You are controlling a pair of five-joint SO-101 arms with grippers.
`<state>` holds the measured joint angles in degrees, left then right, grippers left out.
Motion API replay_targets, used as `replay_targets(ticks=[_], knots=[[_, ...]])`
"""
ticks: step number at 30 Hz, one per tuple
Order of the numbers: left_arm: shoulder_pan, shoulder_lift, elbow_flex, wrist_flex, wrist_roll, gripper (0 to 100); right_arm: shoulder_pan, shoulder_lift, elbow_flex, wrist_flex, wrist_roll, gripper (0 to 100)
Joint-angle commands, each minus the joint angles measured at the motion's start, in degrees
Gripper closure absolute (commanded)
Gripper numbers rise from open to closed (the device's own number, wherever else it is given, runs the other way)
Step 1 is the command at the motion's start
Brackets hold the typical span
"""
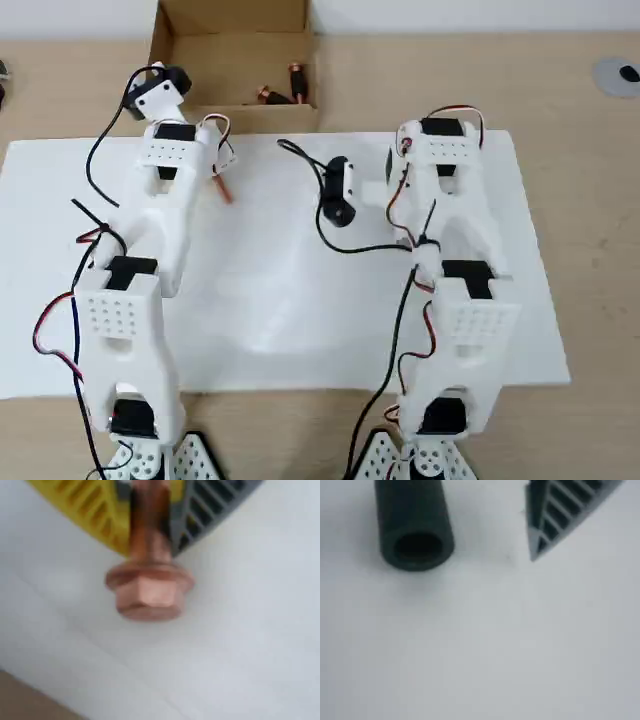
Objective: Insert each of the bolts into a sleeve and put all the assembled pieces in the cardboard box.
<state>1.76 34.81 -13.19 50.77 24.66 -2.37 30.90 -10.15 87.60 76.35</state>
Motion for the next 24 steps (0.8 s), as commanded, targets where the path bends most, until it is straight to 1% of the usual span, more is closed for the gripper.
replay_targets(ticks=[1,8,24], knots=[[-0.6,-0.7,-1.4,1.1,0.4,99,2.1,0.3,-2.2,0.2,0.4,65.0],[-0.6,-0.7,-1.4,1.1,0.3,99,4.4,0.5,-4.3,0.3,0.5,65.0],[-0.5,-0.7,-1.4,1.1,0.3,99,2.6,0.1,-5.6,3.2,0.5,65.2]])
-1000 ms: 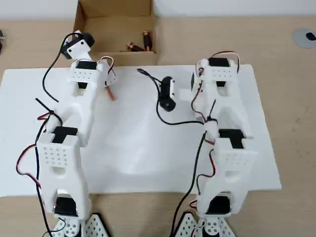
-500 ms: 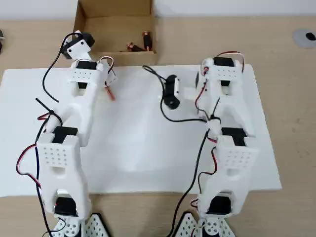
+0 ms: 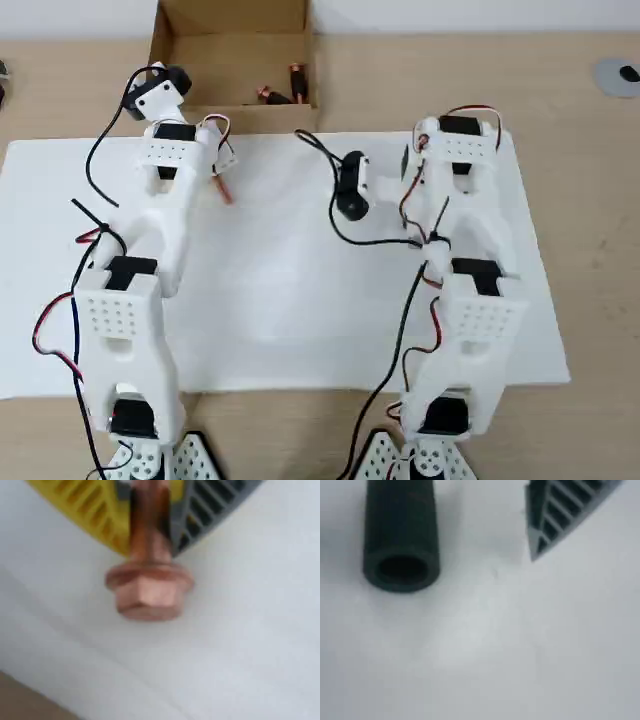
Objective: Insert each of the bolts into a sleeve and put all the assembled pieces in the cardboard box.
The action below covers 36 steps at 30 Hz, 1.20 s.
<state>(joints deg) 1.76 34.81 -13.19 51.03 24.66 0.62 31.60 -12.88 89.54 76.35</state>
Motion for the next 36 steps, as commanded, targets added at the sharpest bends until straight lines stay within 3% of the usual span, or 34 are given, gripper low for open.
replay_targets(ticks=[1,5,24,36], knots=[[-0.5,-0.7,-1.4,0.8,0.3,99,-0.6,-0.7,-3.9,2.2,0.5,65.2],[-0.5,-0.7,-1.4,0.8,0.3,99,-0.7,-0.2,-9.9,6.7,0.4,65.2],[-0.5,-0.7,-1.4,0.9,0.3,99,0.6,3.6,-8.7,5.3,0.4,65.4],[-0.4,-0.7,-1.4,0.9,0.3,99,1.3,4.7,-8.7,5.3,0.3,88.2]])
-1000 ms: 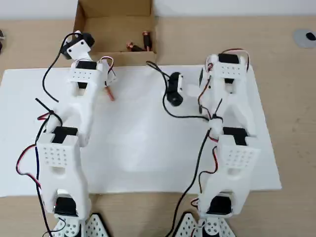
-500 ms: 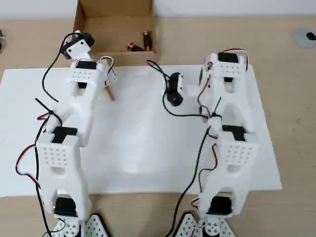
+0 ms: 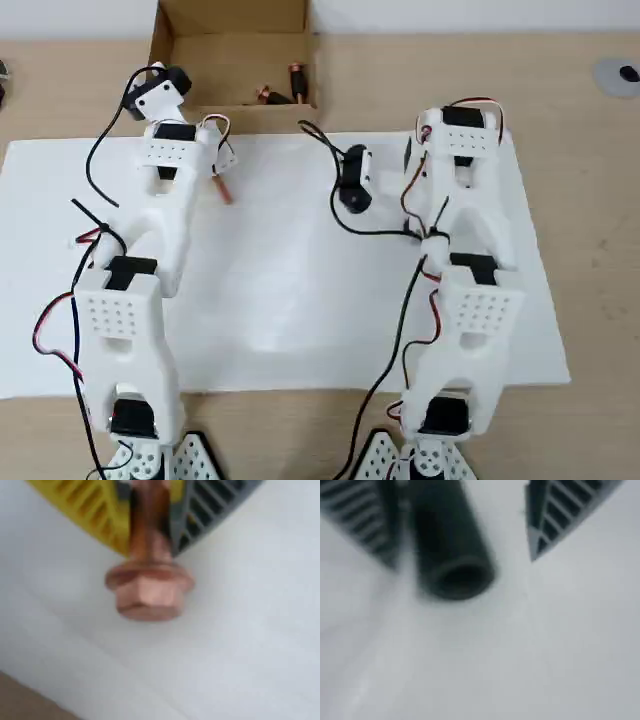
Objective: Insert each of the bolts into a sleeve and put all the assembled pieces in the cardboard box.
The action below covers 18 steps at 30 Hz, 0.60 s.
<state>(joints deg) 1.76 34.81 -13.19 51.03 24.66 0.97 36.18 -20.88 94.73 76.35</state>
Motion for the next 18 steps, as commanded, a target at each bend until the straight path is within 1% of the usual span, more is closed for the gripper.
replay_targets(ticks=[1,6,10,14,18], knots=[[-0.4,-0.7,-1.3,0.9,0.3,99,0.9,0.2,-0.7,0.1,0.2,89.8],[-0.4,-0.7,-1.3,0.9,0.3,99,0.9,0.2,-0.7,0.1,0.1,96.3],[-0.4,-0.7,-1.3,0.9,0.3,99,0.9,0.1,-0.7,0.0,-0.1,98.4],[-0.3,-0.7,-1.3,0.9,0.3,99,0.9,0.0,-2.6,-0.1,-3.1,98.8],[-0.2,-0.7,-1.3,0.9,0.3,99,0.9,0.0,-8.4,0.7,-6.7,98.8]])
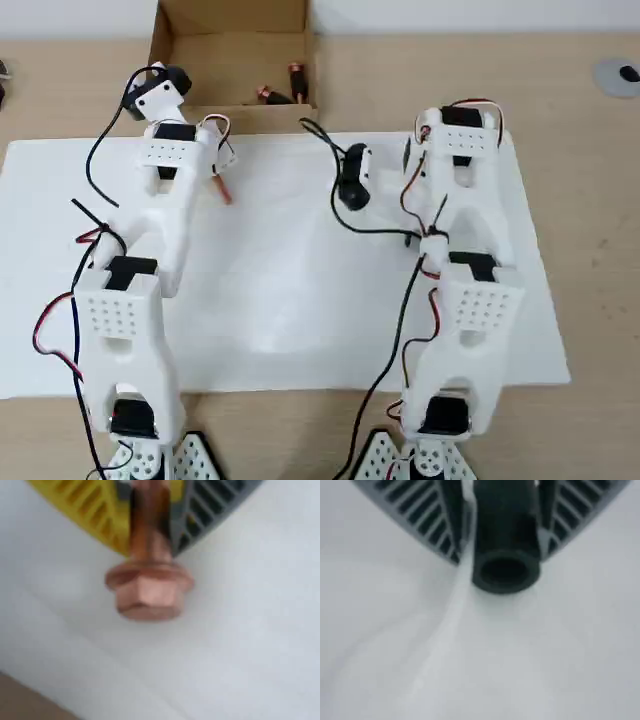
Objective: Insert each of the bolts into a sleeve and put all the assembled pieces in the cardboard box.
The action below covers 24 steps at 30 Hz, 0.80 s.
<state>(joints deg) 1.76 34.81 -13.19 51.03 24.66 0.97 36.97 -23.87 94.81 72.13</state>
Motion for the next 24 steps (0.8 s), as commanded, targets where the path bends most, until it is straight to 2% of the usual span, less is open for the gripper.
replay_targets(ticks=[1,5,15,19,24], knots=[[-0.2,-0.7,-1.3,0.9,0.3,99,0.9,-0.8,-7.1,1.5,-2.8,98.8],[-0.2,-0.7,-1.3,0.9,0.3,99,0.8,-0.8,-14.2,6.7,-3.2,98.8],[-0.2,-0.7,-1.3,0.9,0.3,99,0.9,-1.5,-21.2,7.6,-9.4,98.8],[-0.2,-0.7,-1.3,0.9,0.3,99,1.6,-5.9,-20.0,7.6,-10.7,98.8],[-0.2,-0.7,-1.3,0.9,0.3,99,0.8,-6.7,-9.2,7.2,-8.7,94.3]])
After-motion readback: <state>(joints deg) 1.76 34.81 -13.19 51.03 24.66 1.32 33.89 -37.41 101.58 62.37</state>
